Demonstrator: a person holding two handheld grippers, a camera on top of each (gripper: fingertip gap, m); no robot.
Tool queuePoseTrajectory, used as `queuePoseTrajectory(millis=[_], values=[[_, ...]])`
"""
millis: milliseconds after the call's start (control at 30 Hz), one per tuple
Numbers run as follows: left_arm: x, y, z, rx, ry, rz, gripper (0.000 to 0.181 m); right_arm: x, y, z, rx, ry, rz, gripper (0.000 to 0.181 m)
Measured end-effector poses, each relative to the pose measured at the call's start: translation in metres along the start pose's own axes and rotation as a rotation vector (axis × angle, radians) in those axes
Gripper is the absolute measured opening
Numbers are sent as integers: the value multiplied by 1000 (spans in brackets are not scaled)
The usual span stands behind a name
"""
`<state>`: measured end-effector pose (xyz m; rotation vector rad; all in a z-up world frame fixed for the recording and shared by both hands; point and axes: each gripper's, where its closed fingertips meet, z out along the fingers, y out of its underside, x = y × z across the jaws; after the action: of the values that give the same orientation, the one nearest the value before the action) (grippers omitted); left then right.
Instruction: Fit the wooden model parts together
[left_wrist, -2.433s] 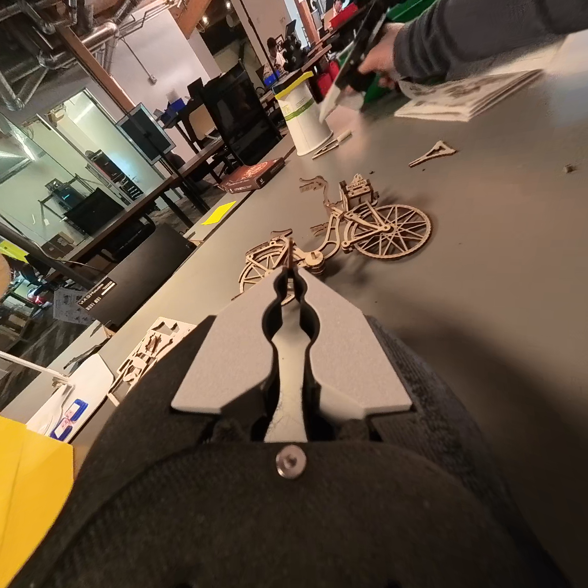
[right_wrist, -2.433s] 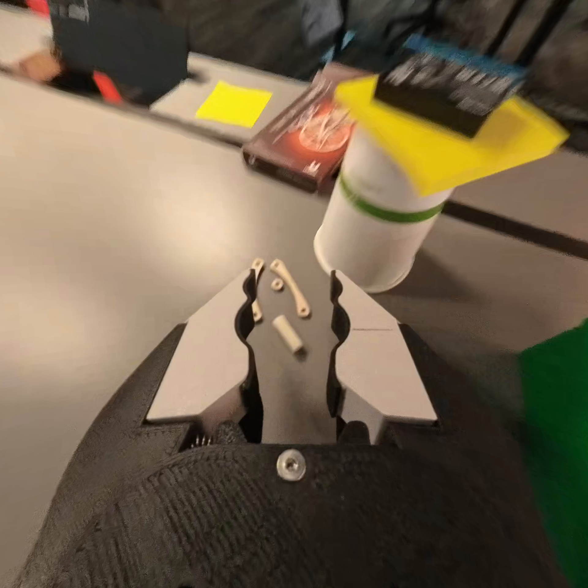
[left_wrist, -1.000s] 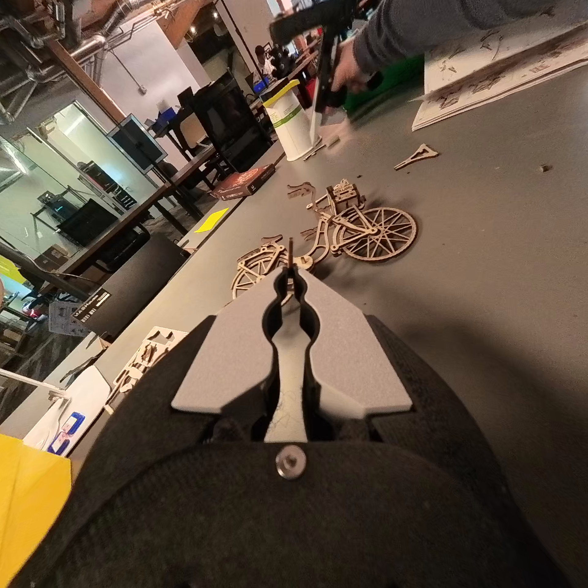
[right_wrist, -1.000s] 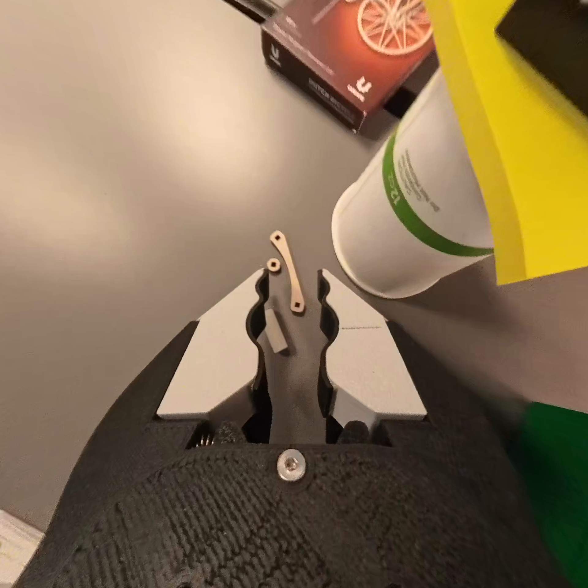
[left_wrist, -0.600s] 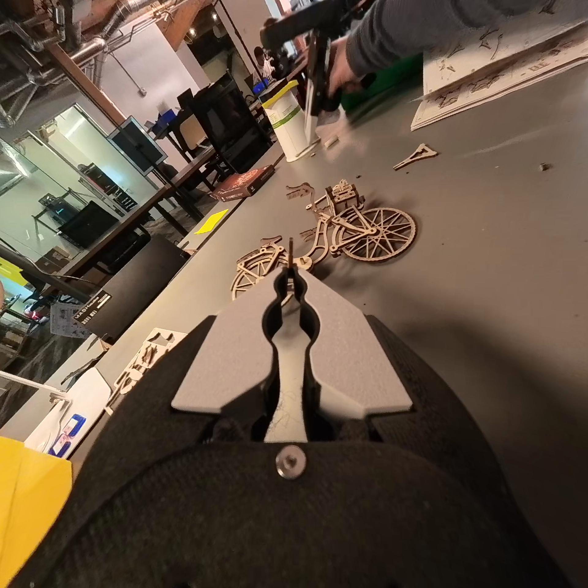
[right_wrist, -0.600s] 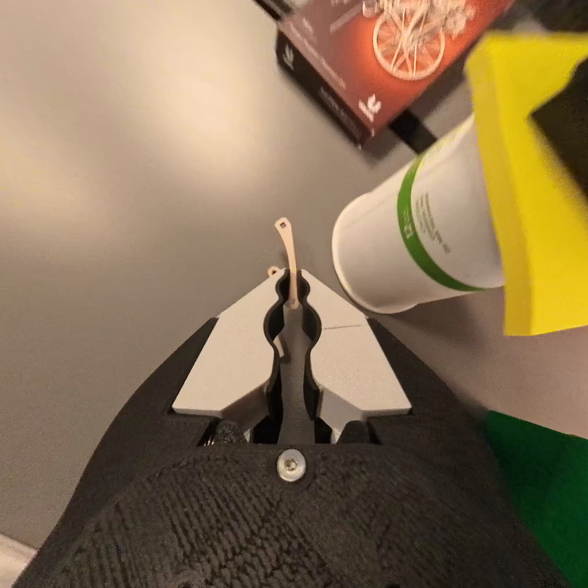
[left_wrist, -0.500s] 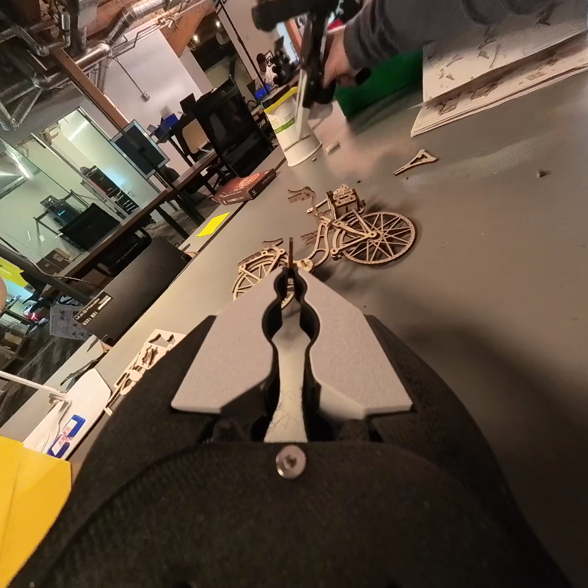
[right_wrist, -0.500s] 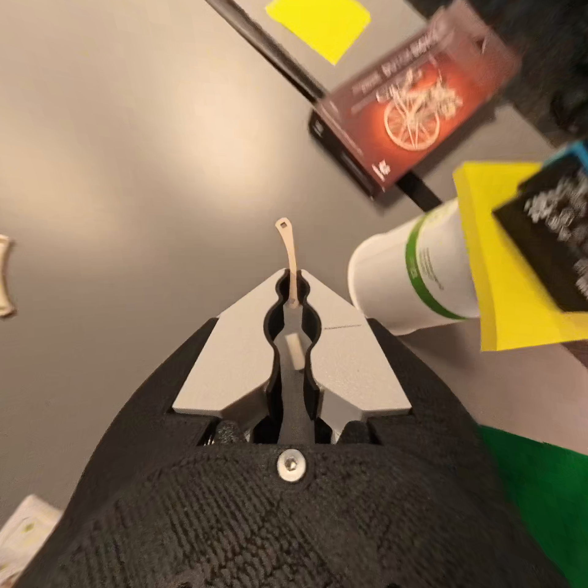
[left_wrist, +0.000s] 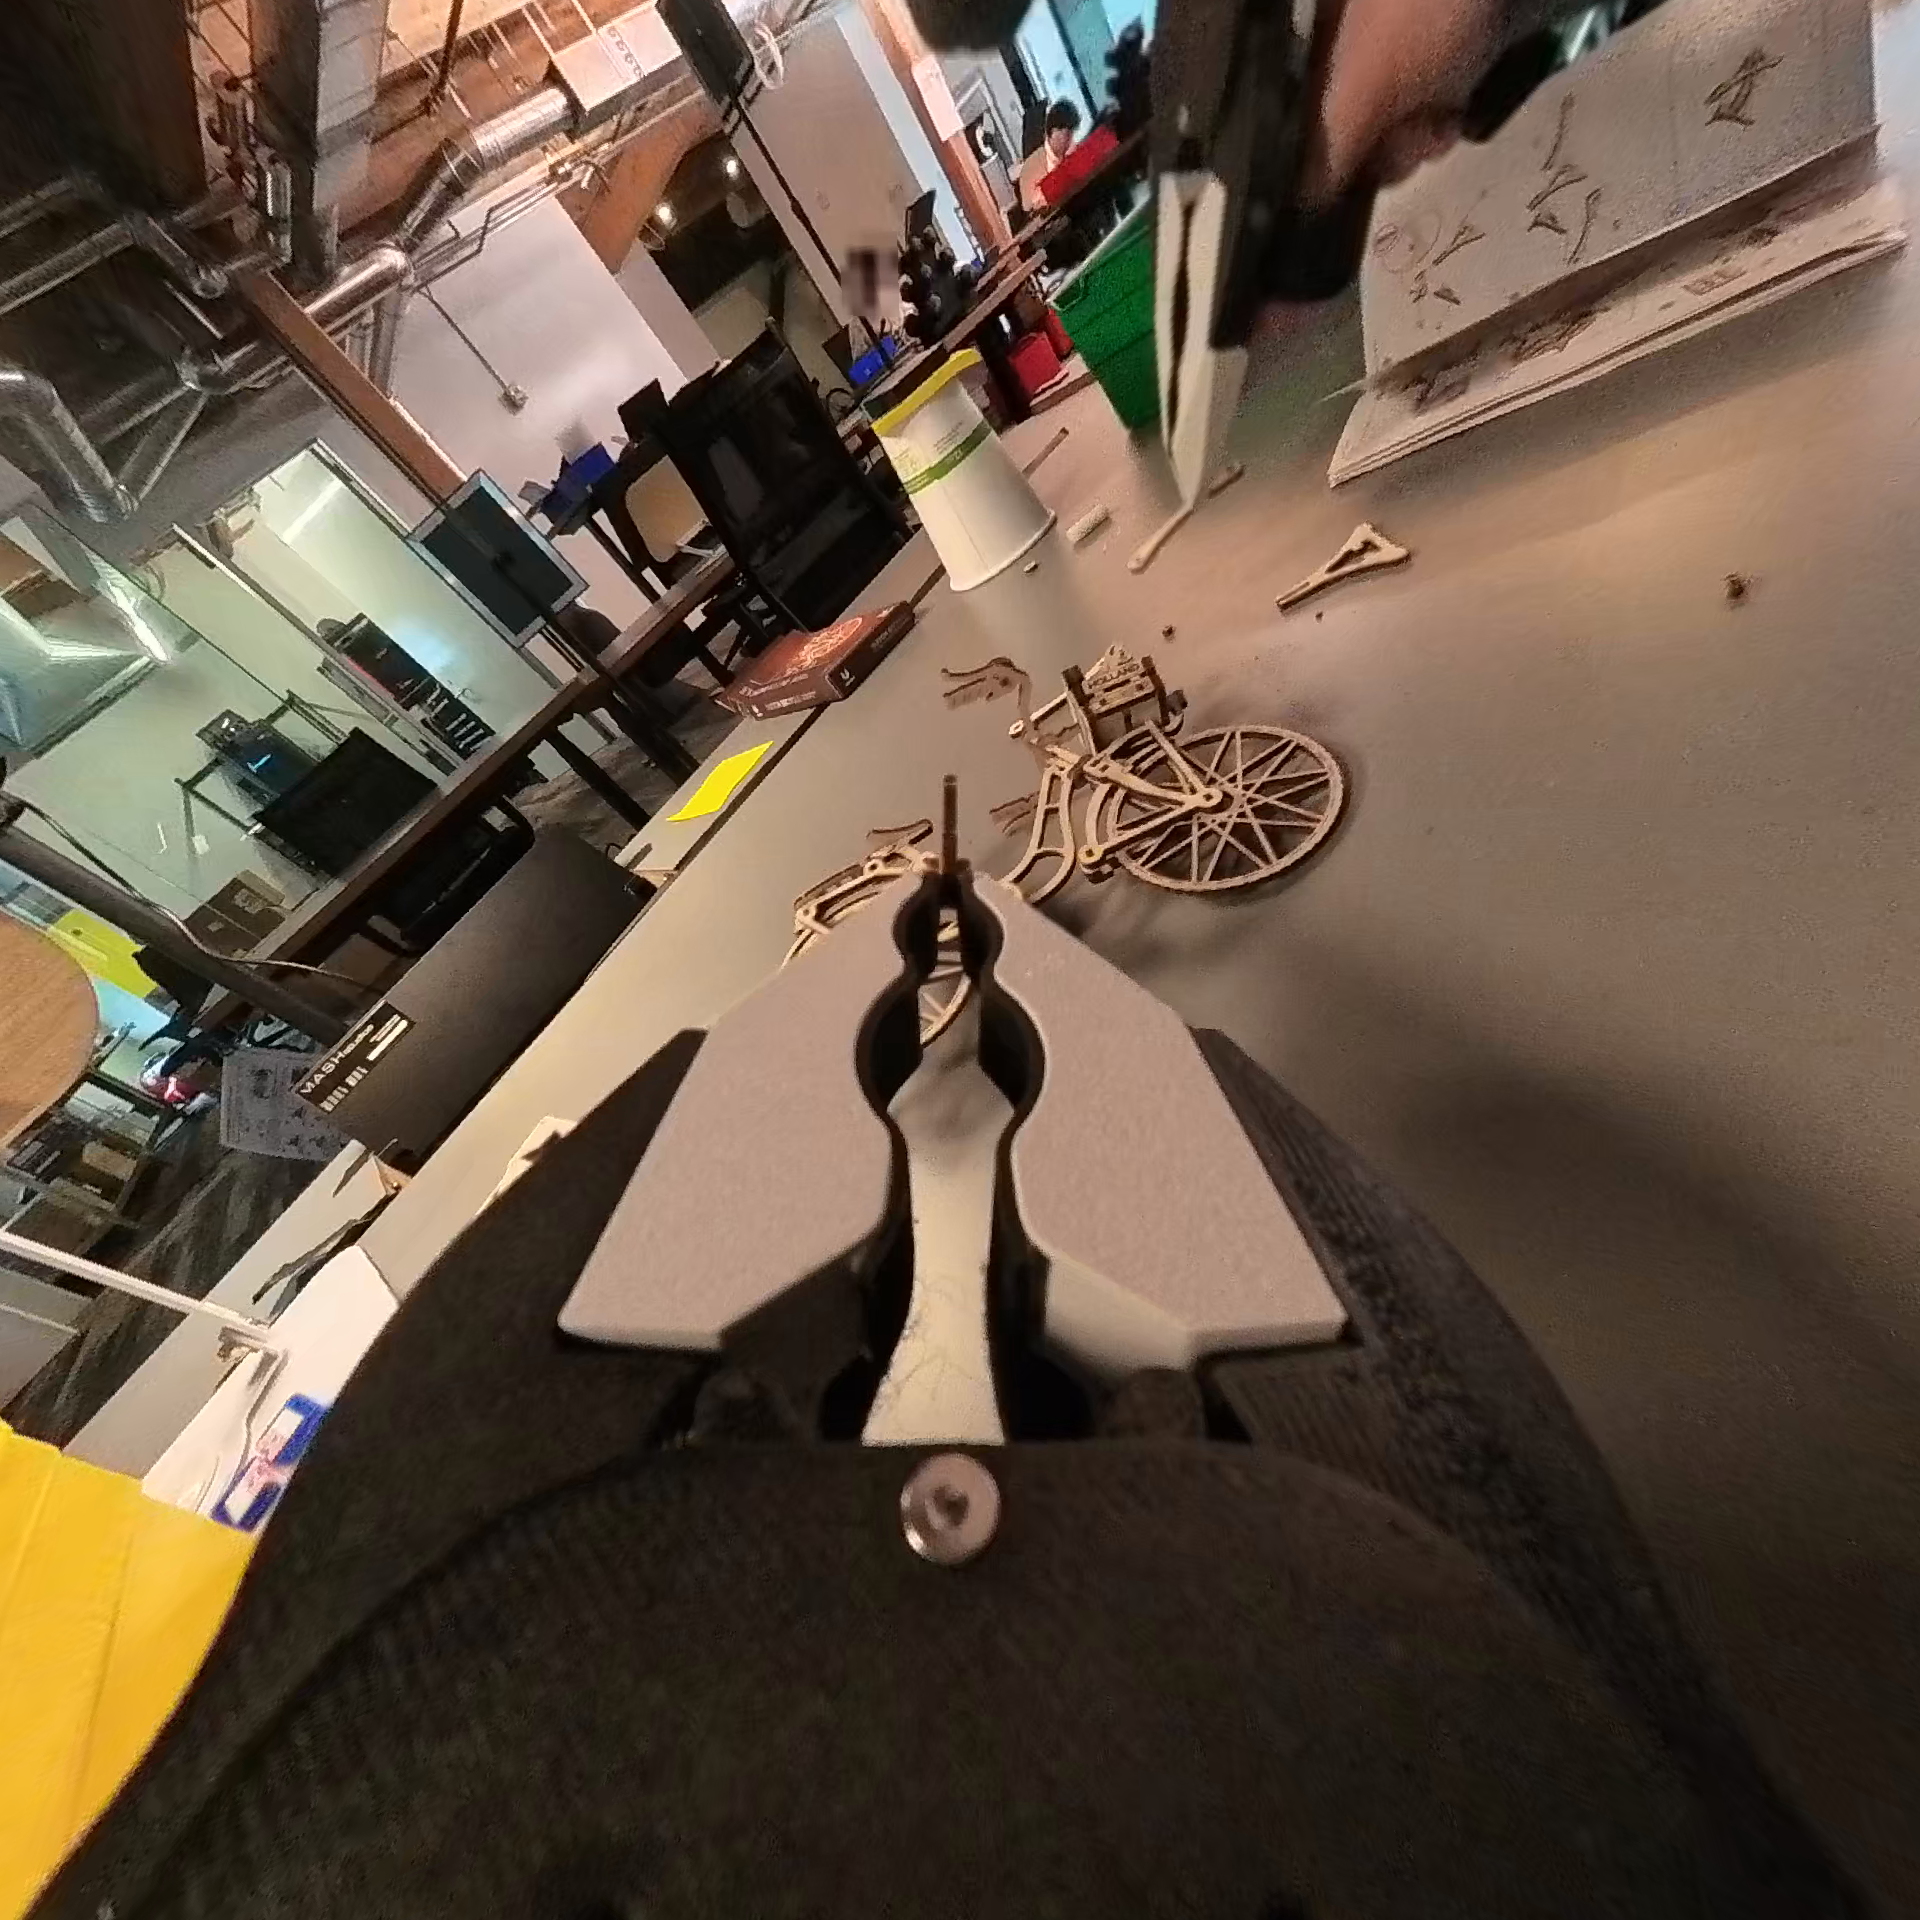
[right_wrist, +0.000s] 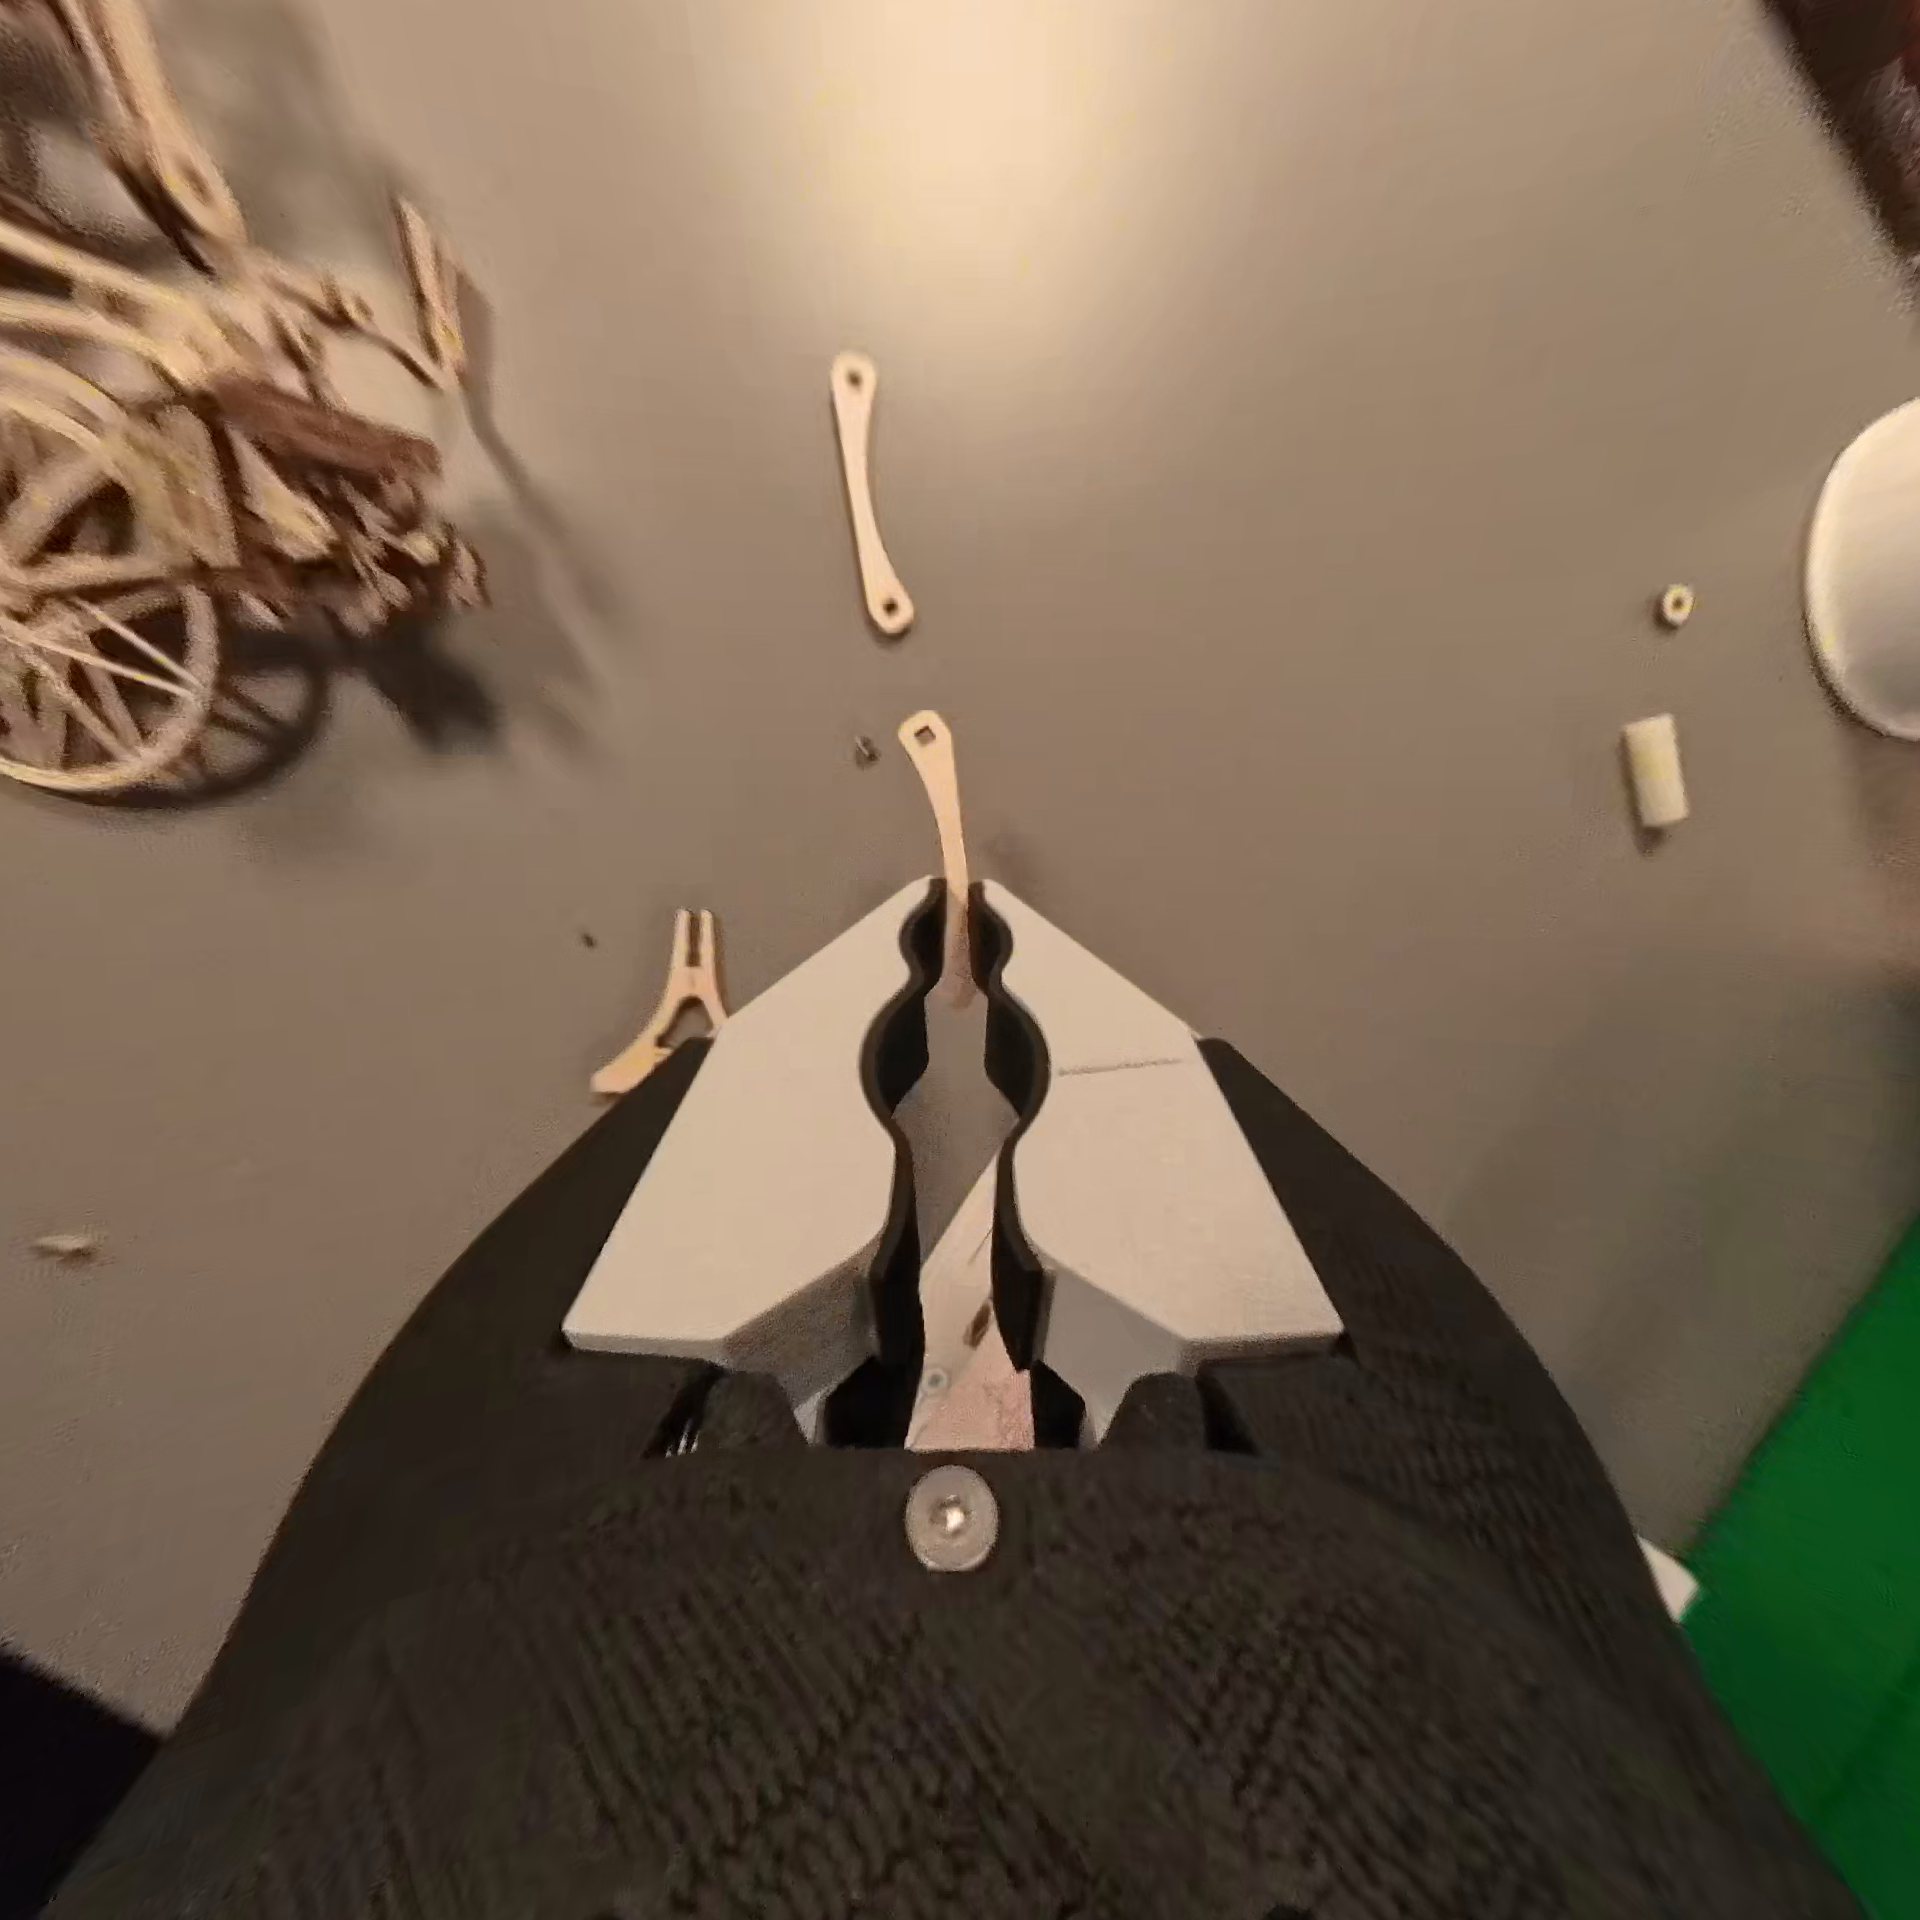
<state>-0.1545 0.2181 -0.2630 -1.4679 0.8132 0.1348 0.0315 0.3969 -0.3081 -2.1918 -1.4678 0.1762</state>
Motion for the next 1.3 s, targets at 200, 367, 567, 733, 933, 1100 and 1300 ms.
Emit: queuePoseTrajectory(millis=[200,367,567,733,933,1100,1300], values=[[3,-2,-1,9,1,20,1,-5,17,28,-2,-18,89,12],[-2,-3,-2,17,-21,15,1,0,1,-6,178,89,130,36],[-7,-10,-6,65,-43,16,1,-14,-26,-99,835,437,107,47],[0,-16,-7,118,-13,30,1,-29,-15,-116,1036,779,-74,46],[-1,-8,-3,86,-30,49,1,-50,-21,-122,1098,834,-202,42],[-17,-1,-4,69,-95,-26,1,-61,-24,-119,1110,791,-265,33],[-26,4,-4,40,-151,-38,1,-65,-19,-126,1187,690,-232,19]])
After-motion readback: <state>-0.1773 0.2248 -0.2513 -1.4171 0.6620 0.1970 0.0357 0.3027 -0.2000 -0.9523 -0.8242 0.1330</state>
